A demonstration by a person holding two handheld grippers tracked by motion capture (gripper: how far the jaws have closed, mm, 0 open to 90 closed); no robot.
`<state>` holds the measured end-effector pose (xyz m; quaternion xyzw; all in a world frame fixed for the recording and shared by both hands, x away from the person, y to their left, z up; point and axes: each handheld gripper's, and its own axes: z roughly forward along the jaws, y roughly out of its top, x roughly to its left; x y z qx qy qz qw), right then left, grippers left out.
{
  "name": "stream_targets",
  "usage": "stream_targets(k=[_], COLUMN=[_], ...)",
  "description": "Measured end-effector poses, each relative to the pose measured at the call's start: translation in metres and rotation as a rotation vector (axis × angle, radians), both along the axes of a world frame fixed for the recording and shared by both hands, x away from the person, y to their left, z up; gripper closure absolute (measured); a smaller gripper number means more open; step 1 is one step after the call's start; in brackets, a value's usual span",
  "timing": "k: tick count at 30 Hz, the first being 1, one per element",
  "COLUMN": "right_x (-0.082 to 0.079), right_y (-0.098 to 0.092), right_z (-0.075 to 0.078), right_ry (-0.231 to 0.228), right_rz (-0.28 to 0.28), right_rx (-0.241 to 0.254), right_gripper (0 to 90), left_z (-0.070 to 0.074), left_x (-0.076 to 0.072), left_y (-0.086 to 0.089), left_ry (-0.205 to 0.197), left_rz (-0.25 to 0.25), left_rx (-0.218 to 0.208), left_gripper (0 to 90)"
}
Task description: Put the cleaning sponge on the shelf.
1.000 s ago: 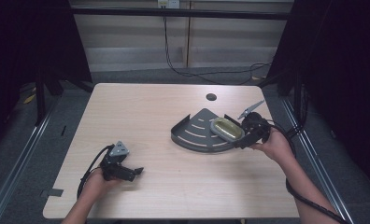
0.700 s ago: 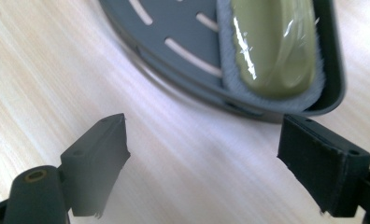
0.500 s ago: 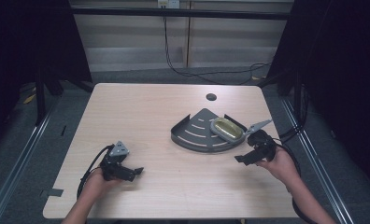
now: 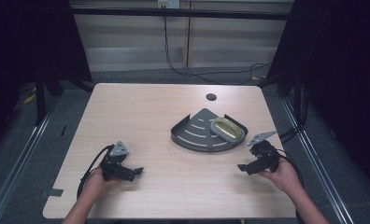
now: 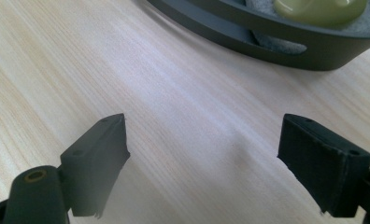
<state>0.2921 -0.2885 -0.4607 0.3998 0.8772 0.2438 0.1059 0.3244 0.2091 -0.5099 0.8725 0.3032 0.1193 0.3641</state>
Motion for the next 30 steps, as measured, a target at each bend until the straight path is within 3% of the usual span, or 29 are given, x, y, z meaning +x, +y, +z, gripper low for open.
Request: stream_targets(k=[30], right_x=[-0.019], right_y=[-0.007], right_z=[-0.032], right_ry=[-0.042], right_rz=[0.024], right_rx=[0.027], right_gripper=[14.9], left_z=[0.000], left_x=[0.000], left_y=[0.000], left_ry=[0.000], left_rz=[0.001], left_rx=[0.000], left_gripper=[4.4])
